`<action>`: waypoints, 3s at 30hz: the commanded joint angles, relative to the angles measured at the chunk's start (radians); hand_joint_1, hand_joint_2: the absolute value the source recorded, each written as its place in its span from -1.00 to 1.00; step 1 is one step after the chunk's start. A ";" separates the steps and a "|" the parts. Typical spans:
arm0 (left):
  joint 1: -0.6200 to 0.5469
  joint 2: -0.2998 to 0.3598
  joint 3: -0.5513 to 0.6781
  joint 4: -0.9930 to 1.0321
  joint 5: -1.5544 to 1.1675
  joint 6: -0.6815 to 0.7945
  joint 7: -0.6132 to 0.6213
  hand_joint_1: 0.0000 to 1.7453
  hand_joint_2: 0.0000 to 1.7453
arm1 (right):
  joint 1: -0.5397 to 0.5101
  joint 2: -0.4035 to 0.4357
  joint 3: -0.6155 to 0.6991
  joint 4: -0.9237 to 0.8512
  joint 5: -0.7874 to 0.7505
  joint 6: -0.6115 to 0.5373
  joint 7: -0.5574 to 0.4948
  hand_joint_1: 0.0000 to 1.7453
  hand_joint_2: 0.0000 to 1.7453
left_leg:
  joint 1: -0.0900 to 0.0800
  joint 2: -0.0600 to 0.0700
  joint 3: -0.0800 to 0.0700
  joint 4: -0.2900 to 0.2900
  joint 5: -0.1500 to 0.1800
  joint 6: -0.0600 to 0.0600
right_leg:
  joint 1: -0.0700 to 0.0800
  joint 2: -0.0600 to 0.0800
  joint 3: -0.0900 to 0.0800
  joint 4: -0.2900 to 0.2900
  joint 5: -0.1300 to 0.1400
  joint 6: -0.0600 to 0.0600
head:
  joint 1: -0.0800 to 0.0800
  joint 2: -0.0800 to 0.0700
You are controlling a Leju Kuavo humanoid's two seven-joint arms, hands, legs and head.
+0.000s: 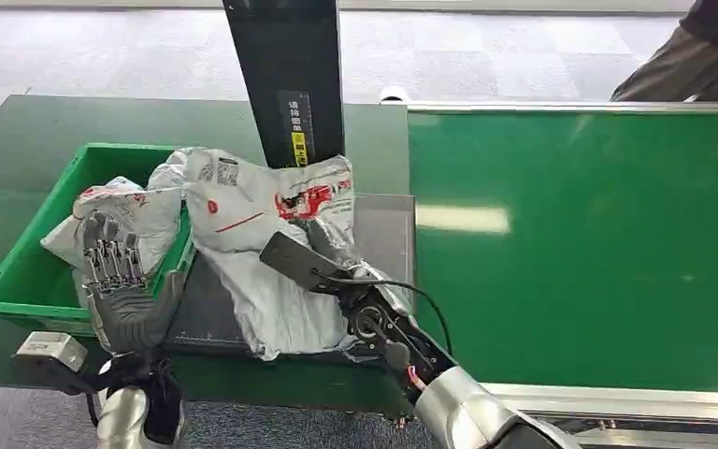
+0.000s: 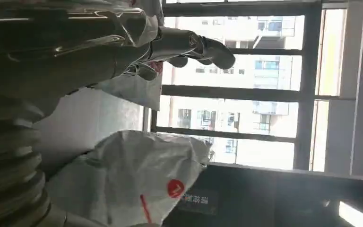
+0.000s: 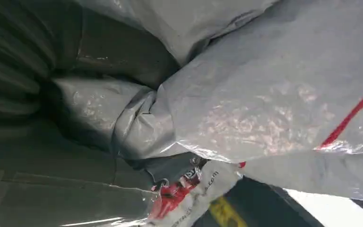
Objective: Moved the parcel from conveyor to table for the left to box.
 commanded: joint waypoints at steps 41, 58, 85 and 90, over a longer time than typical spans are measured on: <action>-0.463 -0.016 -0.677 1.175 -0.843 0.304 0.329 -1.00 1.00 | 0.510 -0.083 -0.464 -1.302 -0.345 -0.059 -0.554 -1.00 1.00 | -0.002 -0.008 0.001 0.001 -0.001 0.001 | -0.002 -0.011 0.005 -0.003 -0.001 0.001 | 0.000 0.000; -0.434 -0.030 -0.580 1.107 -0.846 0.391 0.233 1.00 1.00 | 0.463 -0.064 -0.489 -1.189 -0.363 -0.031 -0.554 -1.00 1.00 | -0.002 -0.004 0.009 -0.001 -0.001 0.001 | -0.002 -0.005 0.012 -0.004 0.000 0.002 | 0.000 0.000; -0.401 0.170 -0.050 0.180 -0.309 0.632 0.002 1.00 1.00 | 0.499 -0.080 -0.491 -1.157 -0.339 -0.091 -0.554 -1.00 1.00 | 0.000 -0.002 0.003 0.000 0.000 0.000 | 0.000 -0.005 0.005 -0.002 0.000 0.001 | 0.000 0.000; -0.605 0.193 -0.004 0.613 -0.476 0.600 0.104 1.00 1.00 | 0.495 -0.080 -0.492 -1.141 -0.342 -0.064 -0.554 -1.00 1.00 | 0.000 -0.006 0.005 -0.001 0.001 0.000 | 0.000 -0.009 0.008 -0.003 0.000 0.000 | 0.000 0.000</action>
